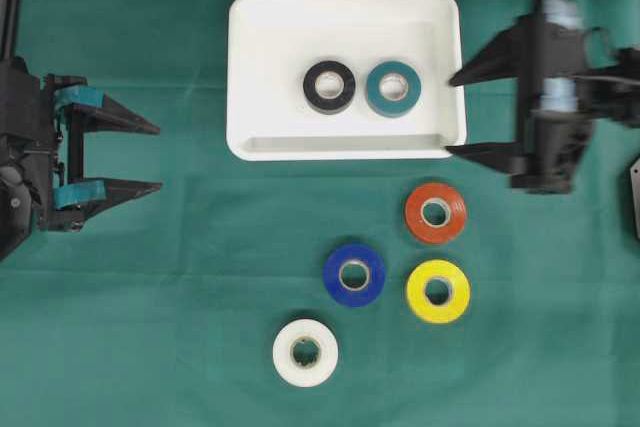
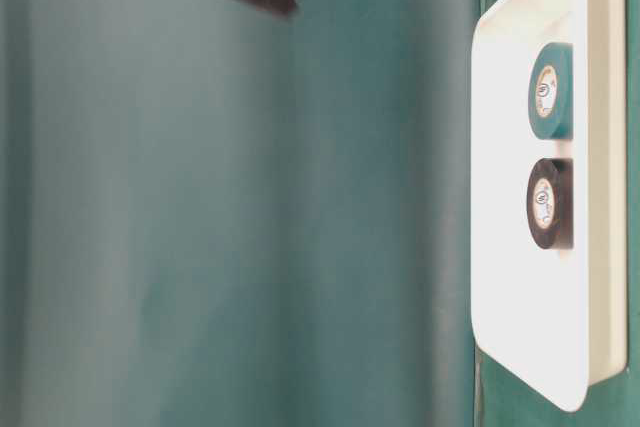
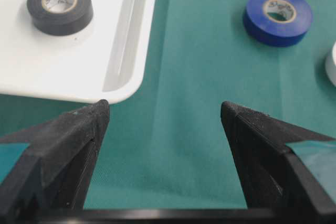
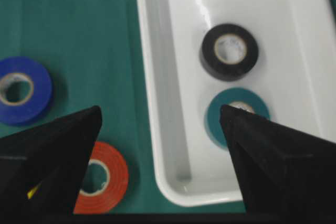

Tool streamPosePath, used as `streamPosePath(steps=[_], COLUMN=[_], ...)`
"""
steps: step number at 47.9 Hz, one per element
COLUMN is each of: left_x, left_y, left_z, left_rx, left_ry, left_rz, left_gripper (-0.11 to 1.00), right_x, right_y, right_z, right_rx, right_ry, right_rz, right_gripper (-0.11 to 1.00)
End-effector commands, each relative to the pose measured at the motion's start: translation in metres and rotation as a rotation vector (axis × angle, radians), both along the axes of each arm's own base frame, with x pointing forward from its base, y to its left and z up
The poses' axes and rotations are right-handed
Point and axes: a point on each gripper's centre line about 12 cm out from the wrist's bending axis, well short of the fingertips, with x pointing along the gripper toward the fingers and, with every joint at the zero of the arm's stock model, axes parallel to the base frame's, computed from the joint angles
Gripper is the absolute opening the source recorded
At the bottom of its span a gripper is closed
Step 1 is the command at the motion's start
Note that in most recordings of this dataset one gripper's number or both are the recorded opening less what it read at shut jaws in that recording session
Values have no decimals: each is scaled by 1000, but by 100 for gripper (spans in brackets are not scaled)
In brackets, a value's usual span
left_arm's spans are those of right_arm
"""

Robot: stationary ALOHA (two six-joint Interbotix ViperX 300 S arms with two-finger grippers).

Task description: Pick up the tape from a random location and place it into the white case.

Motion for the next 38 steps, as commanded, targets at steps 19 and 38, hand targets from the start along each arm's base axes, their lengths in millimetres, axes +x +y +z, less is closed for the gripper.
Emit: streamPosePath(steps=[19,38], left_x=[3,3], left_y=[1,1], left_z=[5,4], left_rx=[1,0], left_ry=[-6,2], left_rz=[3,3], left_gripper=[84,84], right_x=[-65,-79], right_y=[13,31], right_z=[-44,-83], right_rx=[30,74], right_ry=[-126,-82], right_rz=[22,87], right_gripper=[90,84])
